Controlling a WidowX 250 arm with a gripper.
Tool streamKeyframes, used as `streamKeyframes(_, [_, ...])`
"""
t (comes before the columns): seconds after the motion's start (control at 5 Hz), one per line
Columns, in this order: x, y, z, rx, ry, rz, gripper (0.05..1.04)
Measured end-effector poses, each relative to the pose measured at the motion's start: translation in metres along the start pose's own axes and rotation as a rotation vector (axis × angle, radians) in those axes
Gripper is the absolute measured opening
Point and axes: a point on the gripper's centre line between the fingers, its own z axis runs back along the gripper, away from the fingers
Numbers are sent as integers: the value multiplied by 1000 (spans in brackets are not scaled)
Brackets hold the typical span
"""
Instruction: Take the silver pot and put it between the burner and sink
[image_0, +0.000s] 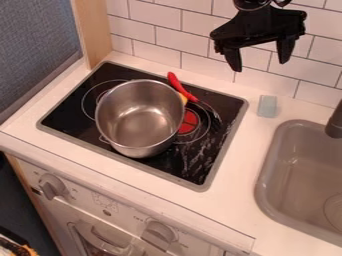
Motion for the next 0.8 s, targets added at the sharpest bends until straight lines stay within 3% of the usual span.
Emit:
streamKeyframes(0.4, [-23,18,-13,78,87,-15,1001])
streamKeyframes(0.8, [-35,33,1,164,106,-34,1001])
